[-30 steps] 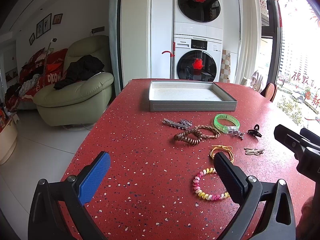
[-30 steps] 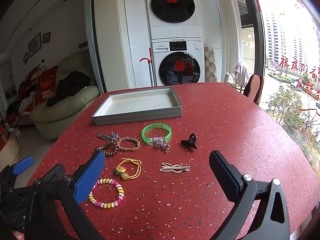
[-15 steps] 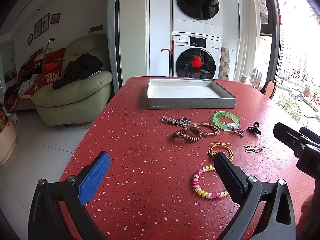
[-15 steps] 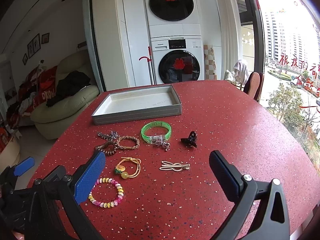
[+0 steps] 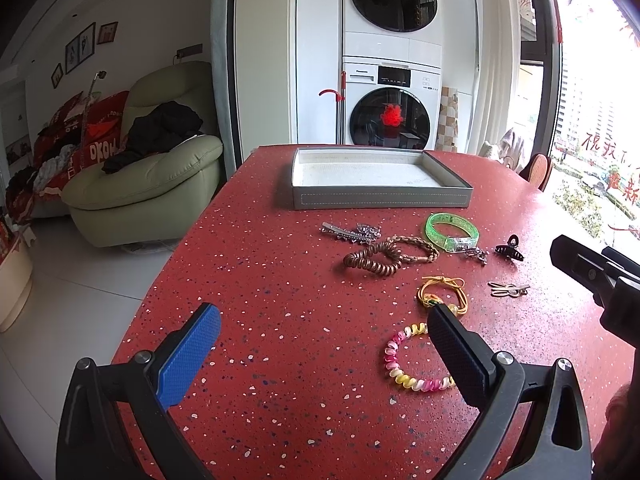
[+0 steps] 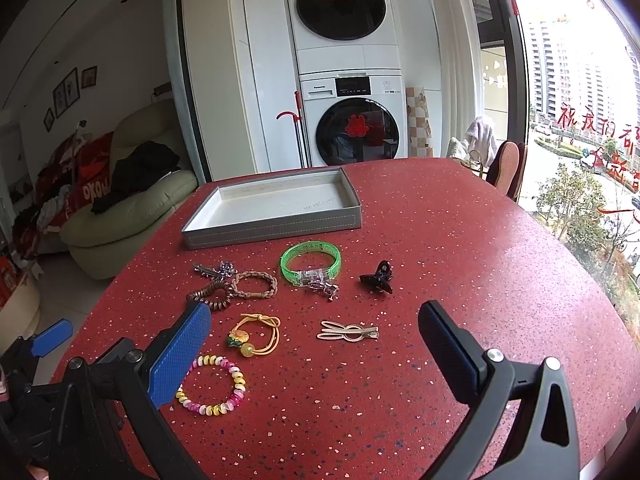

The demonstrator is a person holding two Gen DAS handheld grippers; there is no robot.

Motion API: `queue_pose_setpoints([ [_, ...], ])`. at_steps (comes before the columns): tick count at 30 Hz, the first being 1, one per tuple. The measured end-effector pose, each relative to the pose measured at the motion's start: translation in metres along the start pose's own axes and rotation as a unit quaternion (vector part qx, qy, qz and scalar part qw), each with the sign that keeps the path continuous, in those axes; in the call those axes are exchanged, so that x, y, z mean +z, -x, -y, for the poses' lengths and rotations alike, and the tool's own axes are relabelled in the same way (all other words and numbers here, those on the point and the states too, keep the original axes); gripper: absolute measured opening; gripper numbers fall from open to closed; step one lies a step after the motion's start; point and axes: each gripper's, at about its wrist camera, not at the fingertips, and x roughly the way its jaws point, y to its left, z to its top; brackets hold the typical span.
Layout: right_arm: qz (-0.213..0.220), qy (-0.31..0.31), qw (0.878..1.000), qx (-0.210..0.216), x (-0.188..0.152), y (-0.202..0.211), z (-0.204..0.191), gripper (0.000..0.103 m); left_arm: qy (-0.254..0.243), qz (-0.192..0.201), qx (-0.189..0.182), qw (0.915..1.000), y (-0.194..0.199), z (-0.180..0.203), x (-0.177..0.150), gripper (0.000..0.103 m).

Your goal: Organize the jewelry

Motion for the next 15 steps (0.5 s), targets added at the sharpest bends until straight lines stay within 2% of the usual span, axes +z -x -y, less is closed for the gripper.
queue_pose_setpoints([
  [15,-0.002,-0.002,1.000,0.001,-0.0001,-0.0009,-0.0001,0.103,-0.006,-0.010,-0.005,0.9999,-0.0034,0.0026,0.0005,0.103],
])
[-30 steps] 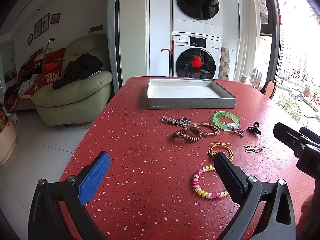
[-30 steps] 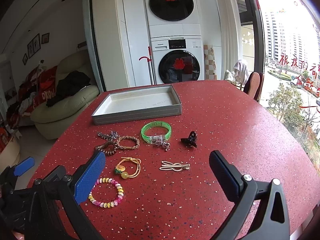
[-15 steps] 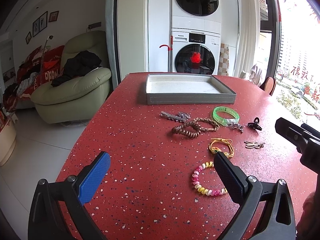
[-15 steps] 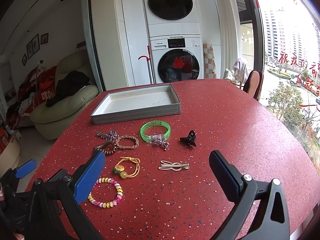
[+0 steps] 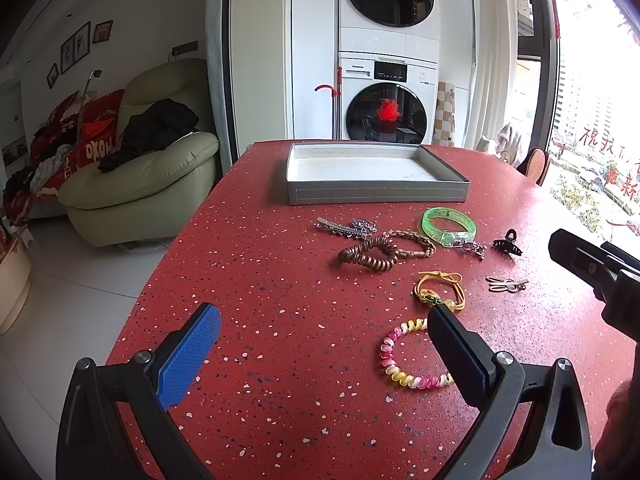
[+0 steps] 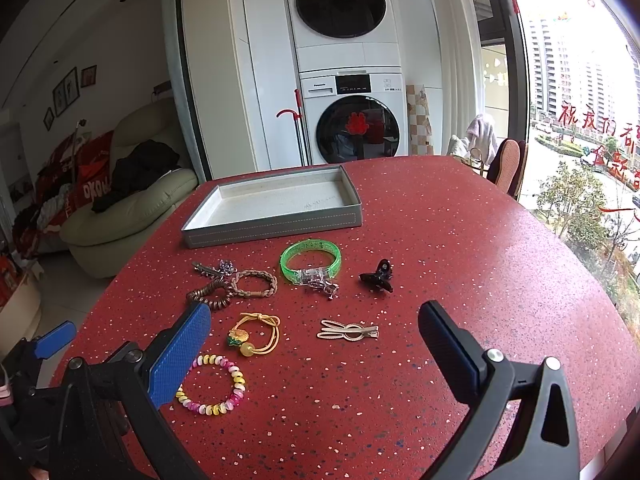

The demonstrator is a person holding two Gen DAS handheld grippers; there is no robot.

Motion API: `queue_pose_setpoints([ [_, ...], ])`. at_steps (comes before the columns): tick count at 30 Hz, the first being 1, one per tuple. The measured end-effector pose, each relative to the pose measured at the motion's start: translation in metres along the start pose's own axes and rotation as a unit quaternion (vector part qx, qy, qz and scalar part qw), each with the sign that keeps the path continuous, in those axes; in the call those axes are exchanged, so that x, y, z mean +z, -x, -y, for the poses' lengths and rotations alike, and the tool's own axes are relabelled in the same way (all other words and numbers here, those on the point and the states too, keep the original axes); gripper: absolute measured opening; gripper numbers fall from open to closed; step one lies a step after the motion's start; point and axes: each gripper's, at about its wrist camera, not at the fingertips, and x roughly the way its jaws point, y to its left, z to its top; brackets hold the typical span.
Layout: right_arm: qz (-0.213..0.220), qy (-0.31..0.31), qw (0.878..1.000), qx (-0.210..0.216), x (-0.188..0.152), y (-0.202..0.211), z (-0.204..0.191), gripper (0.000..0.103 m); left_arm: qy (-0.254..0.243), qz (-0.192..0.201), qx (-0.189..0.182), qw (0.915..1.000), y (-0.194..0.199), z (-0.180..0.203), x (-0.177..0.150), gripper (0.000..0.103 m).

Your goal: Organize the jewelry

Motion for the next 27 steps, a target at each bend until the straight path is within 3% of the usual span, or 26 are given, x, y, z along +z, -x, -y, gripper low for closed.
queue_pose_setpoints([
  [9,-0.009,-0.003,1.000,-0.001,-0.003,-0.006,0.002,0.103,-0.004,-0.009,-0.004,0.9999,-0.005,0.003,0.000,0.103],
  [15,-0.040,0.004,0.999,0.002,0.001,-0.019,0.010,0.103,-0.009,-0.041,-0.035,0.9985,-0.020,0.002,0.006,0.103],
  [21,-0.118,0.040,0.992,0.016,0.004,-0.051,0.029,0.103,-0.053,-0.114,-0.099,0.9871,-0.048,0.013,0.003,0.103],
  [27,-0.171,0.103,0.979,0.033,0.004,-0.083,0.037,0.101,-0.058,-0.163,-0.131,0.9762,-0.068,0.018,0.003,0.103],
])
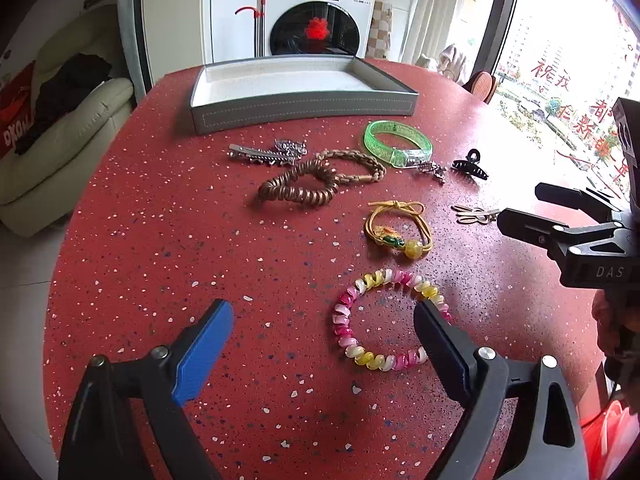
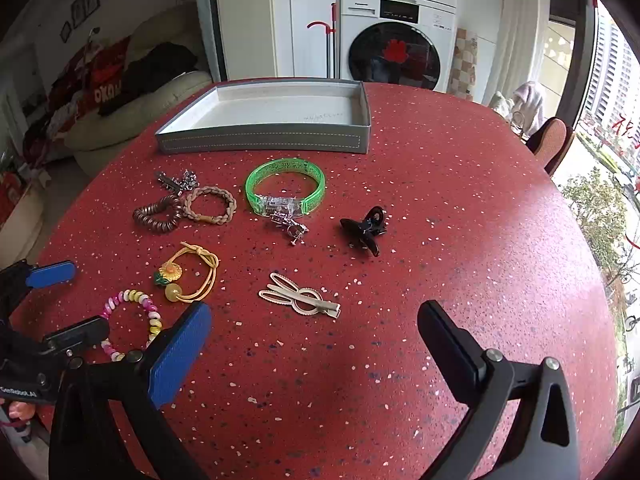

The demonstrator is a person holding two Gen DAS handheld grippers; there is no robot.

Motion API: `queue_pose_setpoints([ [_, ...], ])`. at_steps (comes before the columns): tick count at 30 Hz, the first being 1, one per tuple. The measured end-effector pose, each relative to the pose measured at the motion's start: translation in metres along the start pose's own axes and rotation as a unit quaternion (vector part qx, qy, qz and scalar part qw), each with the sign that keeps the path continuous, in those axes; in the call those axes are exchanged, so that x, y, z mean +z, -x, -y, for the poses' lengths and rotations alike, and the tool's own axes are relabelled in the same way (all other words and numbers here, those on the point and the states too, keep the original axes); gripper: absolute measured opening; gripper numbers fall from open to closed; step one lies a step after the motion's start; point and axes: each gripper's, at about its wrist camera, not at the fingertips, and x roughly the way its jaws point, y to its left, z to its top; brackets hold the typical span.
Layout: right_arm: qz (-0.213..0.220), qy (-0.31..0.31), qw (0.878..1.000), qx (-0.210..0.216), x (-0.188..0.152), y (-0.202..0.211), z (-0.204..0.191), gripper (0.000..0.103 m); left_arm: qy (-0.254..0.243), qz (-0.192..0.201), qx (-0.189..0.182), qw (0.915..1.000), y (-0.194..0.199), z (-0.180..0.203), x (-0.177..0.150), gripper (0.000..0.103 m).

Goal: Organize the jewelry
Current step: 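Grasp the beaded bracelet with the left tool while the right tool grasps the bunny-ear clip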

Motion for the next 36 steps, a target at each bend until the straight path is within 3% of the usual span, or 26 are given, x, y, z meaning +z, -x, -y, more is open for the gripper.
queue_pose_setpoints([
  [2,-0.013,0.024,1.000,0.010,0.005,-0.007,0.002,0.095,0.000,-0.010,-0.007,0.9999,-0.004,0.000,0.001,0.101],
  [4,-0.025,0.052,0.998,0.020,0.010,-0.015,0.002,0.079,-0.008,-0.021,-0.015,0.9996,-0.008,0.003,0.002,0.094],
  [6,-0.043,0.077,0.996,0.032,0.012,-0.024,0.003,0.069,-0.020,-0.024,-0.014,0.9994,-0.010,0.007,0.003,0.094],
  [12,-0.076,0.124,0.987,0.063,0.016,-0.042,0.002,0.055,-0.055,-0.037,-0.014,0.9977,-0.013,0.024,0.008,0.085],
  [16,-0.085,0.136,0.985,0.066,0.015,-0.040,-0.002,0.043,-0.074,-0.040,-0.008,0.9964,-0.012,0.030,0.008,0.069],
  [20,-0.098,0.138,0.984,0.060,0.010,-0.034,-0.008,0.039,-0.101,-0.038,-0.012,0.9941,-0.008,0.035,0.004,0.027],
  [26,-0.101,0.118,0.987,0.039,0.005,-0.028,-0.017,0.009,-0.082,-0.038,-0.044,0.9949,-0.007,0.025,0.006,0.027],
  [31,-0.092,0.085,0.992,0.016,0.003,-0.021,-0.016,0.009,-0.067,-0.026,-0.060,0.9956,0.003,0.021,0.008,0.027],
  [36,-0.070,0.019,0.997,0.029,0.010,-0.009,0.001,0.009,-0.052,-0.011,-0.078,0.9955,0.015,0.015,0.019,0.027],
])
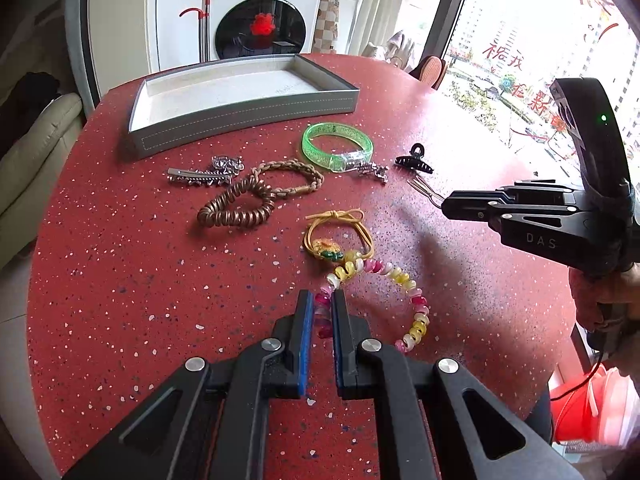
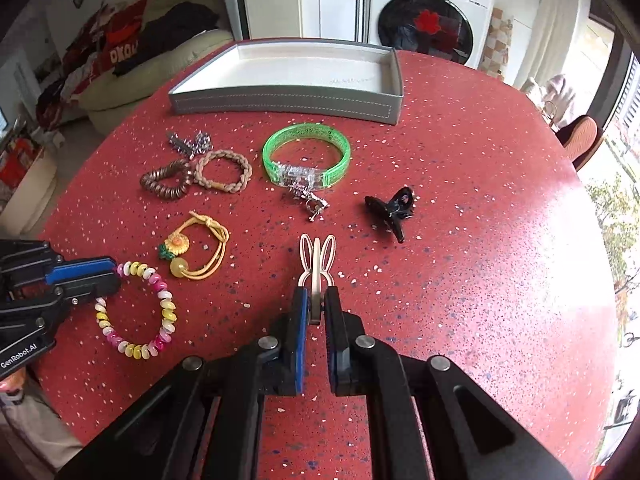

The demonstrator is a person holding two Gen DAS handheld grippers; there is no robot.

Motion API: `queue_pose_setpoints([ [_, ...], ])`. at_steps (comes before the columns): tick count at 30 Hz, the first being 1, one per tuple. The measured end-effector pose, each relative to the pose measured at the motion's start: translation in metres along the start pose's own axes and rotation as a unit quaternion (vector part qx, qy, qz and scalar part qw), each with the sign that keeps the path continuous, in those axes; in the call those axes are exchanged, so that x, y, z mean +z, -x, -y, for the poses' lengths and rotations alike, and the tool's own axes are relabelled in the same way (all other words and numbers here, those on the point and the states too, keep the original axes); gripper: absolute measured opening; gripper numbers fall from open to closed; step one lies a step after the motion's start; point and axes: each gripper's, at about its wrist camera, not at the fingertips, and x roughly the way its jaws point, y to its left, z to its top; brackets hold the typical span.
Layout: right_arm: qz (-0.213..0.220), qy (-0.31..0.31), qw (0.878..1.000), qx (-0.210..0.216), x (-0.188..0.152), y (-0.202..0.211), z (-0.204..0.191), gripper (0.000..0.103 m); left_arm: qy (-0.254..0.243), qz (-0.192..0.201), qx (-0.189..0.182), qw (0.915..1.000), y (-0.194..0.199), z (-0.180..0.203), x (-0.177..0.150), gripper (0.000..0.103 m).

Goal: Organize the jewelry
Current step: 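Grasp the beaded bracelet with the left tool while the right tool grasps the bunny-ear clip, then carry both items over the tray while the right tool opens, dropping the bunny clip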

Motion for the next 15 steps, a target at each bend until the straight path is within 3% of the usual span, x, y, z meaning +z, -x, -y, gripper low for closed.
queue_pose_setpoints([
  [6,0.031,-0.044,0.998,0.020,0.018,0.018,0.010,0.009,0.016,0.023,-0.008,0.9996,0.017,-0.013,0.024,0.027],
  [15,0.060,-0.065,0.995,0.047,0.076,0.021,0.006,0.009,0.042,0.066,0.008,0.9969,0.027,-0.050,0.095,0.027],
])
